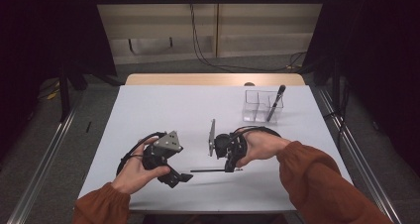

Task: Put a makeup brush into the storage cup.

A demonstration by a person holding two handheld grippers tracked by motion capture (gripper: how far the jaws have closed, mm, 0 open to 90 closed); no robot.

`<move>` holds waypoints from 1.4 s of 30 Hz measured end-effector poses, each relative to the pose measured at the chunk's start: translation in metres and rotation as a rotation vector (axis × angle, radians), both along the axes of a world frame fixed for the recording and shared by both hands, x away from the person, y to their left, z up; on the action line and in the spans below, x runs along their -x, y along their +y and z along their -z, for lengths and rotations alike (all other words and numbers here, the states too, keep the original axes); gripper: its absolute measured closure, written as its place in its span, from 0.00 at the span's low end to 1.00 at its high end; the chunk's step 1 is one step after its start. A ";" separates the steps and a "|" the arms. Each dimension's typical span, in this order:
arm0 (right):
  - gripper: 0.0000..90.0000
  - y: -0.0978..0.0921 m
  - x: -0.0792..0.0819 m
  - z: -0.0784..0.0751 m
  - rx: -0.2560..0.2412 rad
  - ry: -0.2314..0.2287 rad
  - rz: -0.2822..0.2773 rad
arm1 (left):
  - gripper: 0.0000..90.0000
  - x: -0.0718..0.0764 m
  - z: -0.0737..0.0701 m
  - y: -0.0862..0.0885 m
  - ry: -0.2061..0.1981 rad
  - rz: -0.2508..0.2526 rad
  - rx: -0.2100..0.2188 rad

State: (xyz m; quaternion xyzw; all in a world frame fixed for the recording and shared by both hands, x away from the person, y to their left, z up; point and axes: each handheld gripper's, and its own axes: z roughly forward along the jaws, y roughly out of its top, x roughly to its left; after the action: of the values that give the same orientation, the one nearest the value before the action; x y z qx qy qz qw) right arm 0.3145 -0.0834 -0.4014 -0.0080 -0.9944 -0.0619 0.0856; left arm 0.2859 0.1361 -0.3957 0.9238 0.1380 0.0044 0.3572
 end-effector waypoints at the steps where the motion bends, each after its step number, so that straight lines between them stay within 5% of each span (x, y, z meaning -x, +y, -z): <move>1: 0.97 0.001 0.000 0.001 0.009 0.006 -0.001 | 0.06 0.000 0.001 -0.001 0.006 0.007 -0.005; 12: 0.97 0.004 -0.001 0.001 0.006 0.012 -0.017 | 0.07 -0.004 0.008 -0.013 0.049 0.109 -0.106; 18: 0.97 0.004 0.000 0.000 -0.008 0.009 -0.019 | 0.08 -0.009 0.009 -0.023 0.052 0.068 -0.139; 22: 0.97 0.003 0.000 -0.001 -0.030 0.015 -0.019 | 0.08 -0.010 0.010 -0.027 0.083 0.105 -0.162; 30: 0.97 0.004 0.002 -0.001 -0.048 0.017 -0.025 | 0.30 -0.012 0.012 -0.031 0.148 0.139 -0.192; 42: 0.97 0.003 0.001 0.000 -0.075 0.007 -0.019 | 0.61 -0.016 0.015 -0.036 0.149 0.137 -0.193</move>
State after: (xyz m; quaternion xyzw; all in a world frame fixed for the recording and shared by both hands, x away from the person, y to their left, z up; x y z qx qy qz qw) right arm 0.3136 -0.0803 -0.4011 0.0045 -0.9911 -0.0985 0.0898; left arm 0.3022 0.1000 -0.4106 0.9588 0.0996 -0.0756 0.2550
